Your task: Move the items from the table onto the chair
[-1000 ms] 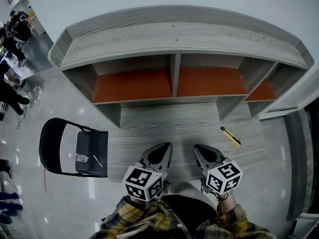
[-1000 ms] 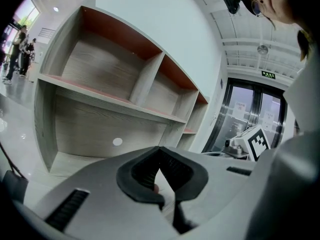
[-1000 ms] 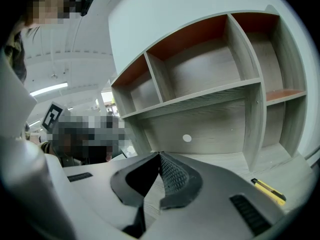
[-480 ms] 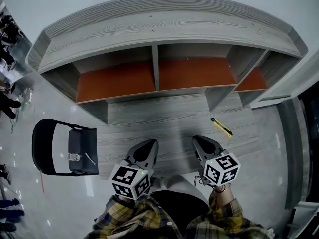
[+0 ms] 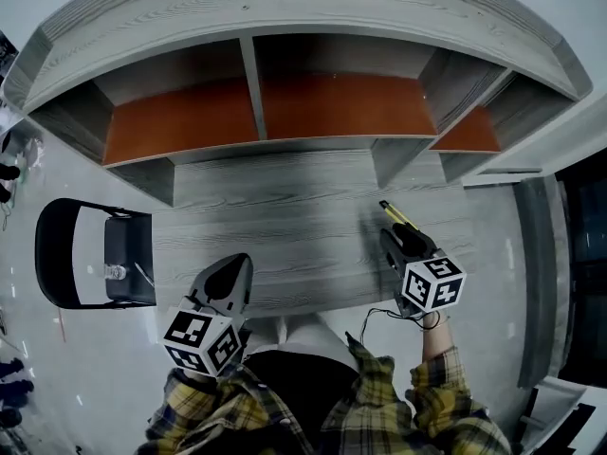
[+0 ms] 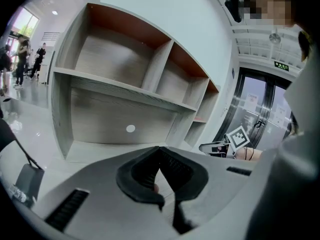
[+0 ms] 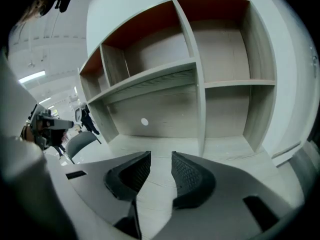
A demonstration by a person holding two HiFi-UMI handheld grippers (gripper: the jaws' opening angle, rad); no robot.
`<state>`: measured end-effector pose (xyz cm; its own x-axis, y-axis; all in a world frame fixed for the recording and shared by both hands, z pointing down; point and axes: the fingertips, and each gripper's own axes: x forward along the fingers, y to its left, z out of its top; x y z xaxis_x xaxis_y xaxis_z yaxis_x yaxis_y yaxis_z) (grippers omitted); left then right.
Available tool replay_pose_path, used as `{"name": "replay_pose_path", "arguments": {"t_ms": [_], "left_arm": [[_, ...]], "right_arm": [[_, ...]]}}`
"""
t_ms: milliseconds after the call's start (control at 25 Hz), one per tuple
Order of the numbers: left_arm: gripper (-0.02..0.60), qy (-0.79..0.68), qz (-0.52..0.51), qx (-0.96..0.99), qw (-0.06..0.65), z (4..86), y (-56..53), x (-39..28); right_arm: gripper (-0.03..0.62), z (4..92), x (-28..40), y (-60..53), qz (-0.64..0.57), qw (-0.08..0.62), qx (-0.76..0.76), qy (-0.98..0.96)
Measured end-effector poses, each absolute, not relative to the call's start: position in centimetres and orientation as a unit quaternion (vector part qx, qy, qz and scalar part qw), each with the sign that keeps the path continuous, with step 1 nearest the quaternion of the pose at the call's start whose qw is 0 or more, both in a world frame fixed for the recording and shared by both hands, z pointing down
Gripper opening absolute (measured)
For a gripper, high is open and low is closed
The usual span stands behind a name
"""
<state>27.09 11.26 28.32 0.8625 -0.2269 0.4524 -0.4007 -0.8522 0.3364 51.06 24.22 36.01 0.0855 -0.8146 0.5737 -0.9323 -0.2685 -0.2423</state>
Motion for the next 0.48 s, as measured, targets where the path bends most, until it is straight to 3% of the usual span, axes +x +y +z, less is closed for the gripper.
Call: {"name": "replay_pose_path", "arguments": {"t_ms": [480], "left_arm": [[0.003, -0.217, 0.242, 0.917, 0.230, 30.6, 11.6, 24.1]], "right_arm": [[0.163, 50.5, 60.2, 28.9, 0.391, 0.314, 0.672, -0.546]]}}
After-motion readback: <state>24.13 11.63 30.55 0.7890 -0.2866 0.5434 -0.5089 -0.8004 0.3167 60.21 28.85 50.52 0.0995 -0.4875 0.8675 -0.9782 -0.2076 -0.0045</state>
